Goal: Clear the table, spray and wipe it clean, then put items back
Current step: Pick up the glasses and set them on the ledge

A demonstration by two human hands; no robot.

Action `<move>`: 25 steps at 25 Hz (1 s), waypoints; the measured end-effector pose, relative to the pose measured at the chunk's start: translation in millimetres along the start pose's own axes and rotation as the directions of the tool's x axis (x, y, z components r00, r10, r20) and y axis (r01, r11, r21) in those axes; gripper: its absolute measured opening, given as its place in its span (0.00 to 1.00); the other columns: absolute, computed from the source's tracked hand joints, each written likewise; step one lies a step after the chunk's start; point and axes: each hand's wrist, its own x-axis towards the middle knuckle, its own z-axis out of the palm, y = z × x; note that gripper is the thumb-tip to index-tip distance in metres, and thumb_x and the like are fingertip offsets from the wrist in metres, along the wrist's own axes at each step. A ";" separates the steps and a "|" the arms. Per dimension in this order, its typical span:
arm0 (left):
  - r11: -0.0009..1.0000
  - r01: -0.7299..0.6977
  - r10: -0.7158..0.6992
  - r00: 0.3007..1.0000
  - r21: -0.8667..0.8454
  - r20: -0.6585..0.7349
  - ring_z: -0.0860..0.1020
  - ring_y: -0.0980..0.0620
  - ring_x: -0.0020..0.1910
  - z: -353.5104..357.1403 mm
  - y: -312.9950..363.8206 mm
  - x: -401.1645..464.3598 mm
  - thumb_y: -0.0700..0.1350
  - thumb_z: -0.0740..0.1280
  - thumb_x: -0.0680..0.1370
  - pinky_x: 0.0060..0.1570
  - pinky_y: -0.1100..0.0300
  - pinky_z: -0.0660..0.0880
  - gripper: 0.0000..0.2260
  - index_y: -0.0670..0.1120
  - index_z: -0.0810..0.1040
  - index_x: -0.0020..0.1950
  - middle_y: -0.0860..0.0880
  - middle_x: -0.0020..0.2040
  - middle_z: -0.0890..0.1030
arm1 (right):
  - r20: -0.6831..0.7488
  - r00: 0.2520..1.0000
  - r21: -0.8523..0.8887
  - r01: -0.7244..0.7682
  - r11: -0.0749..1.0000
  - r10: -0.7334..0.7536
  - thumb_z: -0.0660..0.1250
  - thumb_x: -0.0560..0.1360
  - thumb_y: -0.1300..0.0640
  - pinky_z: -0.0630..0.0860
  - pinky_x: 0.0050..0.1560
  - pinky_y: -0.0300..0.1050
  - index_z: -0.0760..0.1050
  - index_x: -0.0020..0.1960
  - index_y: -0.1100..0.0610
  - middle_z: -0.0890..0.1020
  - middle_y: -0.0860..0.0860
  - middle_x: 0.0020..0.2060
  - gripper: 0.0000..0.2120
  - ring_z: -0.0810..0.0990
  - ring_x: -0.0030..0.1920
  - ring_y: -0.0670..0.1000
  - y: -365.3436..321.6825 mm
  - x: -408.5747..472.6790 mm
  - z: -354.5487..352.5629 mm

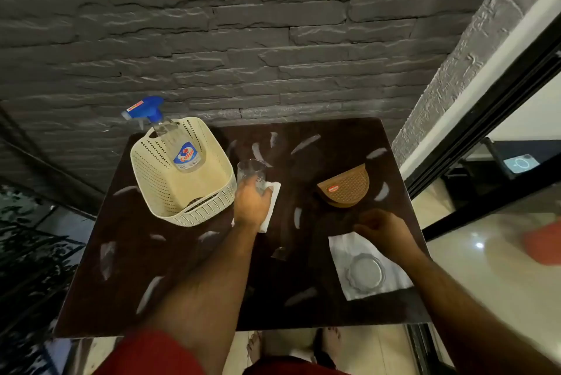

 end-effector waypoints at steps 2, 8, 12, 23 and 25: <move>0.994 0.004 -0.001 1.000 0.110 -0.027 0.69 0.42 0.68 5.1 7.7 19.0 0.51 0.69 0.76 0.68 0.50 0.67 0.25 0.42 0.71 0.70 0.40 0.69 0.71 | 0.038 0.999 0.002 -0.027 1.000 0.027 0.72 0.74 0.52 0.79 0.52 0.45 0.79 0.55 0.54 0.82 0.48 0.48 0.12 0.81 0.47 0.47 6.4 4.1 -2.2; 0.941 0.220 -0.226 0.974 0.256 -0.004 0.67 0.38 0.70 27.7 11.6 68.4 0.56 0.71 0.74 0.68 0.48 0.66 0.40 0.34 0.57 0.75 0.36 0.72 0.65 | 0.085 0.995 -0.041 -0.054 0.998 0.057 0.73 0.72 0.47 0.77 0.47 0.38 0.77 0.57 0.49 0.79 0.42 0.46 0.15 0.79 0.44 0.41 31.0 8.3 1.9; 0.890 0.307 -0.339 0.940 0.336 0.038 0.62 0.34 0.73 43.3 13.7 87.7 0.56 0.71 0.74 0.70 0.44 0.63 0.47 0.34 0.47 0.77 0.32 0.75 0.58 | 0.115 0.989 -0.060 -0.082 0.995 0.089 0.72 0.71 0.43 0.74 0.43 0.35 0.75 0.58 0.45 0.77 0.40 0.46 0.17 0.78 0.44 0.40 44.6 6.3 6.9; 0.867 0.243 -0.238 0.969 0.436 -0.066 0.70 0.32 0.63 50.7 14.4 85.2 0.45 0.59 0.82 0.60 0.41 0.70 0.31 0.33 0.46 0.77 0.31 0.70 0.64 | 0.366 0.901 -0.365 -0.092 0.926 0.234 0.58 0.46 0.14 0.74 0.55 0.43 0.58 0.73 0.39 0.74 0.47 0.67 0.60 0.76 0.62 0.50 50.9 -8.6 31.0; 0.891 0.217 -0.214 0.975 0.399 -0.053 0.70 0.33 0.63 45.6 16.6 76.9 0.48 0.66 0.79 0.61 0.43 0.70 0.38 0.33 0.48 0.77 0.33 0.70 0.65 | 0.331 0.914 -0.516 -0.032 0.856 0.234 0.55 0.45 0.13 0.74 0.48 0.44 0.58 0.73 0.42 0.77 0.50 0.64 0.62 0.78 0.58 0.52 46.2 -12.1 41.8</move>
